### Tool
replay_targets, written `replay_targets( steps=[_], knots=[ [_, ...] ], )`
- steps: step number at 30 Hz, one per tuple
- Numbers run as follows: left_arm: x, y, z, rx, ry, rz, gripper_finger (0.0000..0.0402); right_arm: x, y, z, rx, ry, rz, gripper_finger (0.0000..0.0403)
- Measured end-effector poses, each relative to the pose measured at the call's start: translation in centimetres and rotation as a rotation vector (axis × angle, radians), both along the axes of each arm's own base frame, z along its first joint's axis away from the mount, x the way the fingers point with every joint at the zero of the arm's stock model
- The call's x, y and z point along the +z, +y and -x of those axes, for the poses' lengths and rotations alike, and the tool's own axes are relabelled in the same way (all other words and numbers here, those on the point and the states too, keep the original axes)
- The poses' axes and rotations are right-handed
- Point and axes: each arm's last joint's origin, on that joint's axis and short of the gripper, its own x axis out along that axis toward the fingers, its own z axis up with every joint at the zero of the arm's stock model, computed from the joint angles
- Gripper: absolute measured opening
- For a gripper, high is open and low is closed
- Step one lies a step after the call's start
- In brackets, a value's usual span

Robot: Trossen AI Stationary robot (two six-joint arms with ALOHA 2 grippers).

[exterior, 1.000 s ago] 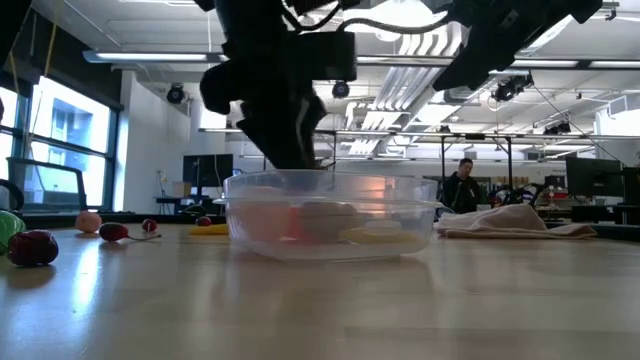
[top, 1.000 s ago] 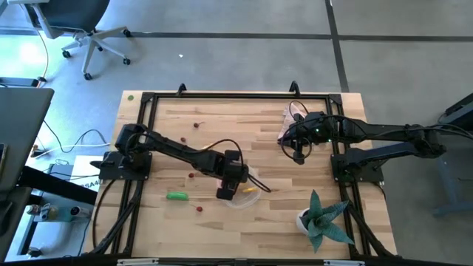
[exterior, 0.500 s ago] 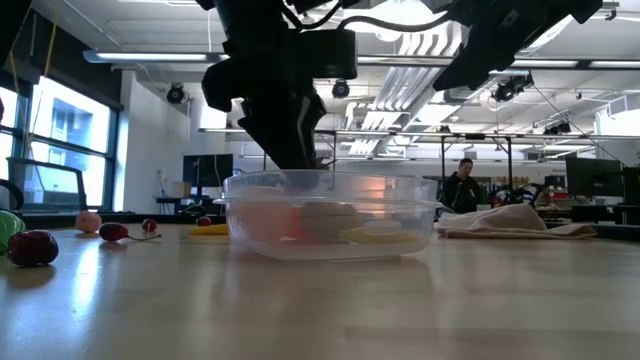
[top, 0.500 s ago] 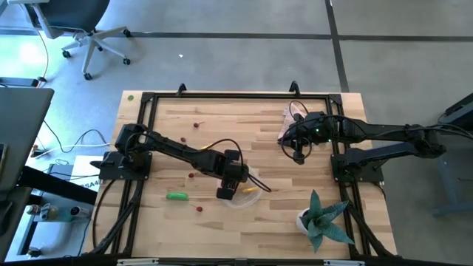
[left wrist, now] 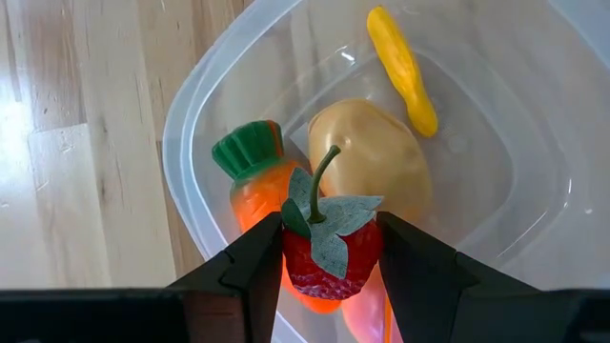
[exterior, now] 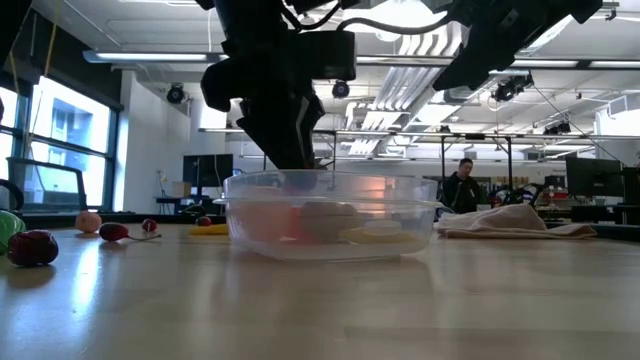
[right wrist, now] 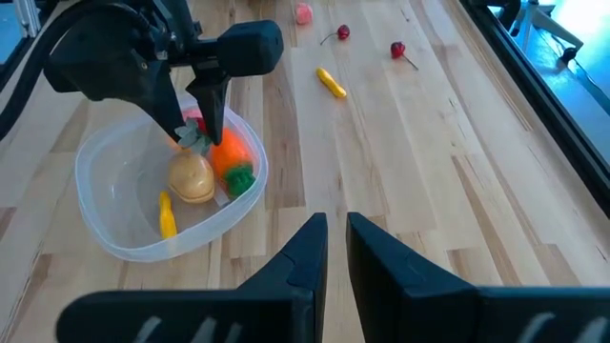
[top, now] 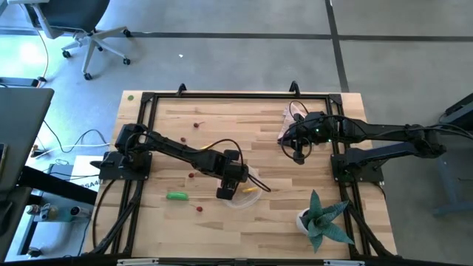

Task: Pick and placing Produce into tupperware
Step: Put the strawberry into the transparent bin

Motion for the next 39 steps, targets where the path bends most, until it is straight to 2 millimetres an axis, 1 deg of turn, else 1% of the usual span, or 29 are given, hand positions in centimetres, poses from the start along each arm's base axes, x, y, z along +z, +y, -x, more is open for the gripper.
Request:
replay_targets(
  steps=[22,29,39],
  knots=[
    [0.0,0.0,0.0,0.006,-0.001,0.003,0.015,0.0,0.0,0.0,0.0,0.0,0.0,0.0032],
    [-1.2,0.6,-0.3,0.02,0.03,0.038,0.015,0.0,0.0,0.0,0.0,0.001,0.0,0.0032],
    [-1.2,0.6,-0.3,0.008,0.033,0.043,0.015,0.0,0.0,0.0,0.0,0.0,0.0,0.0032]
  ],
)
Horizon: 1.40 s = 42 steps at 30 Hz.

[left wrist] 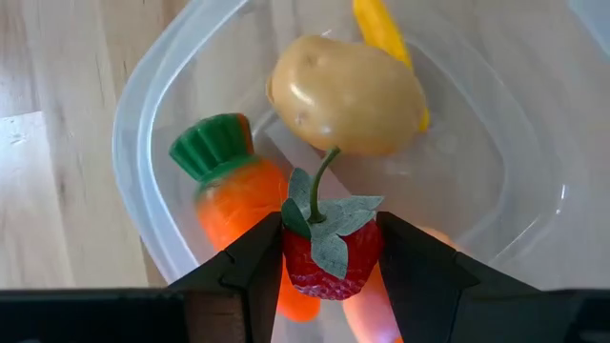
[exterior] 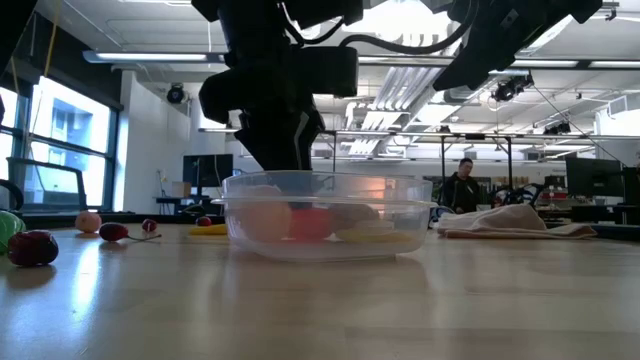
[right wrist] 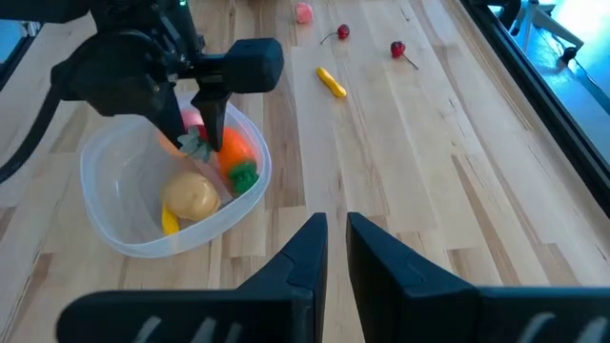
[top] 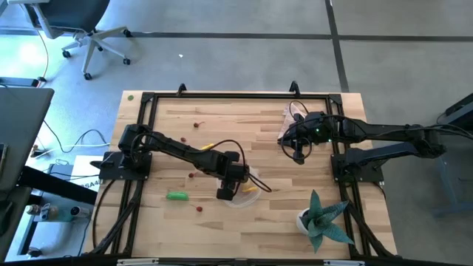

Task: Pick and placing Produce into tupperware
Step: Put the strawberry into the transparent bin, then put the corn into the transparent bin

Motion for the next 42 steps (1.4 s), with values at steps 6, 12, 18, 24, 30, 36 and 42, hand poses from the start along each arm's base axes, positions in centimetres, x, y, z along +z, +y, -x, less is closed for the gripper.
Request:
replay_targets(
  steps=[6,12,18,24,30,36,42],
  knots=[
    [0.02,0.06,-0.04,0.005,-0.005,-0.014,0.015,0.01,-0.01,0.0,0.0,-0.001,0.0,0.0032],
    [0.02,0.06,-0.04,0.006,-0.005,-0.014,0.015,0.01,-0.01,0.0,0.0,-0.001,0.0,0.0032],
    [0.02,0.06,-0.03,0.009,-0.005,-0.013,0.015,0.01,-0.01,0.0,0.0,-0.001,0.0,0.0032],
    [0.01,0.02,-0.04,0.012,-0.005,0.003,0.015,0.01,0.0,0.0,0.0,-0.001,0.0,0.0032],
    [0.01,0.01,-0.05,0.011,-0.006,0.006,0.0151,0.01,0.0,0.0,0.0,-0.001,0.0,0.0032],
    [0.01,0.01,-0.03,0.011,-0.004,0.007,0.0191,0.01,0.0,0.0,0.0,-0.001,0.0,0.0032],
    [0.0,0.01,0.0,0.011,-0.002,0.006,0.0219,0.01,0.0,0.0,0.0,-0.001,0.0,0.0032]
  ],
)
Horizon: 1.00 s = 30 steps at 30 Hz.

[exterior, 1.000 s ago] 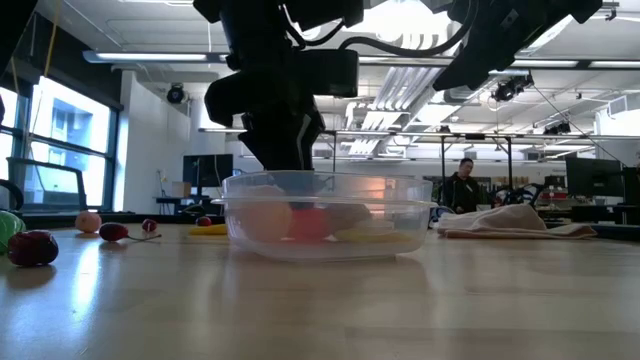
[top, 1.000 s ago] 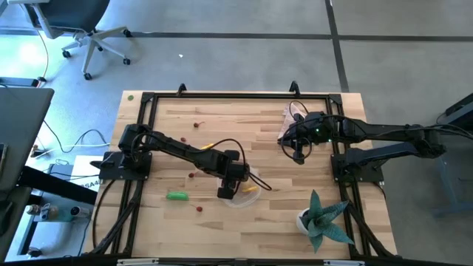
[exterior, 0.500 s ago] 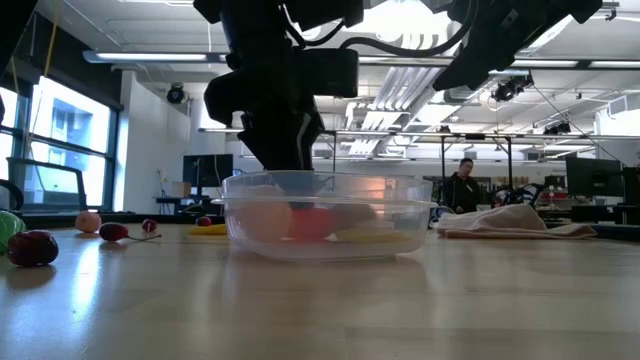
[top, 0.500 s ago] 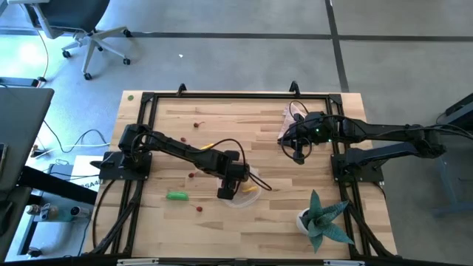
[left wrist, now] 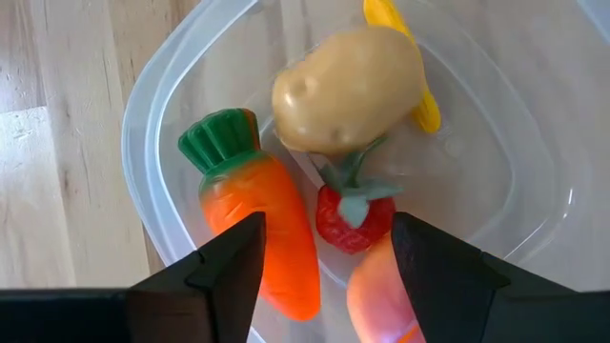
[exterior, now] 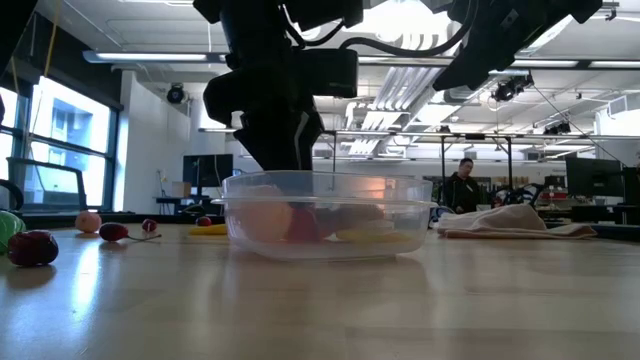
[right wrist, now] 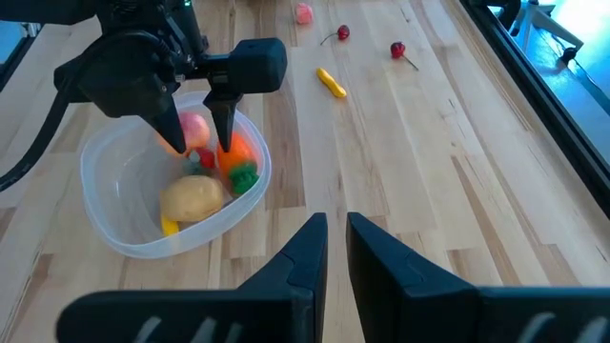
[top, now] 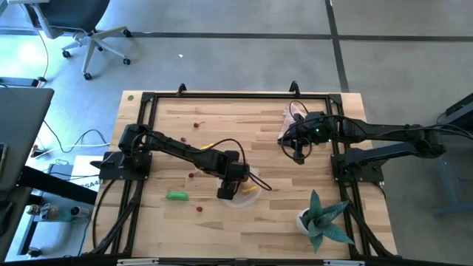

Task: Pick and placing Produce into tupperware
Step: Put the corn into the transparent bin

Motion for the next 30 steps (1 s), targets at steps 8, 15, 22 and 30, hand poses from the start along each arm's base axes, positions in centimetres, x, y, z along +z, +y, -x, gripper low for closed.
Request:
replay_targets(
  steps=[8,15,22,30],
  knots=[
    [0.7,0.0,0.2,0.0,-0.012,0.0,0.0206,0.0,0.0,0.0,0.0,0.0,0.0,0.0032],
    [3.9,0.3,1.8,0.057,-0.034,-0.05,0.0188,0.0,0.0,0.0,0.0,0.0,0.0,0.0032],
    [7.9,3.1,5.5,0.316,-0.001,-0.075,0.0182,0.0,0.0,0.0,0.0,0.0,0.0,0.0032],
    [8.5,9.1,8.9,0.606,0.074,-0.035,0.0182,0.0,0.0,0.0,0.0,0.0,0.0,0.0032]
  ],
)
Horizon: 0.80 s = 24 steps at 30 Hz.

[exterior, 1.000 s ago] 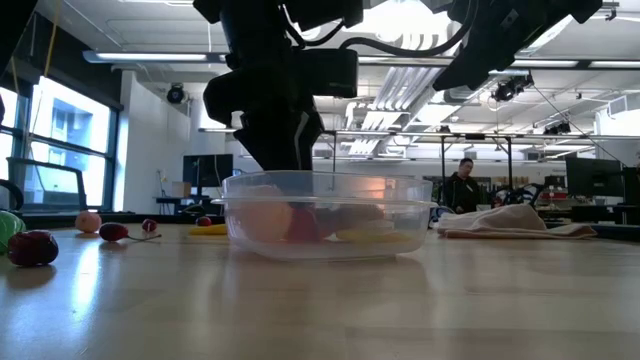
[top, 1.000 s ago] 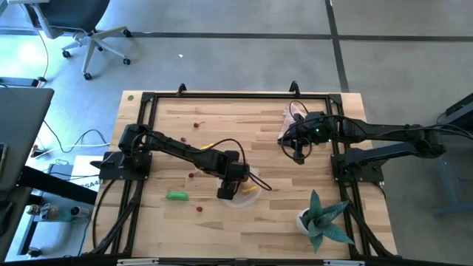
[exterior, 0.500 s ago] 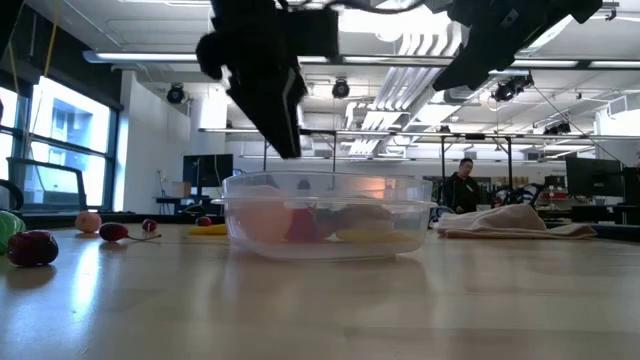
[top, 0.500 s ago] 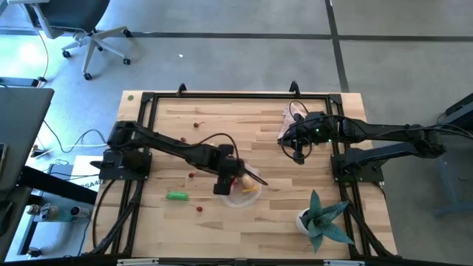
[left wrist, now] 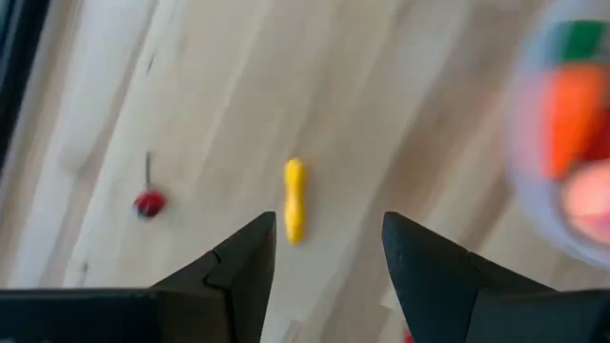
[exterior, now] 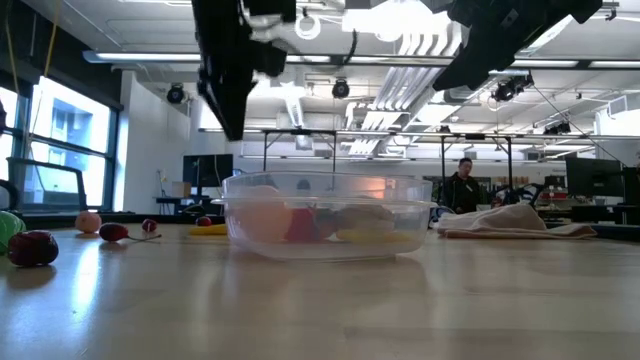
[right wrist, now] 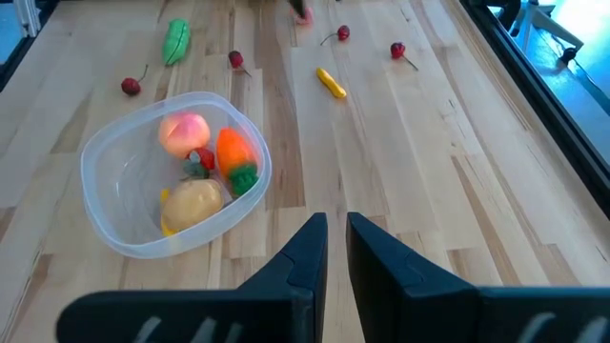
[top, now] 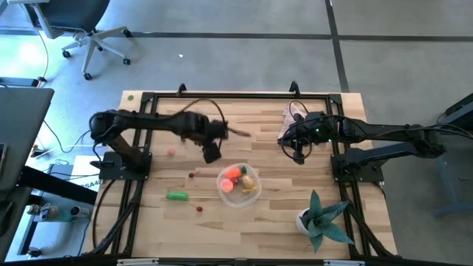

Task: Pick and placing Produce into tupperware
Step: Put the corn into the transparent bin

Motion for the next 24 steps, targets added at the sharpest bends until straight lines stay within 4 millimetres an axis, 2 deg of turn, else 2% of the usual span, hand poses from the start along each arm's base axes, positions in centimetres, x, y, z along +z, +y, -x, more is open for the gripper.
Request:
replay_targets(
  steps=[5,10,14,24],
  knots=[
    [-3.3,3.5,1.5,0.095,-0.026,0.116,0.0182,0.0,0.0,0.0,0.0,0.0,0.0,0.0032],
    [-6.6,5.4,2.8,0.07,-0.089,0.224,0.0182,0.0,0.0,0.0,0.0,0.0,0.0,0.0032],
    [-8.1,5.5,3.5,0.05,-0.09,0.241,0.0182,0.0,0.0,0.0,0.0,0.0,0.0,0.0032],
    [-9.8,5.2,4.2,-0.027,-0.057,0.2,0.0182,0.0,0.0,0.0,0.0,0.0,0.0,0.0032]
  ],
)
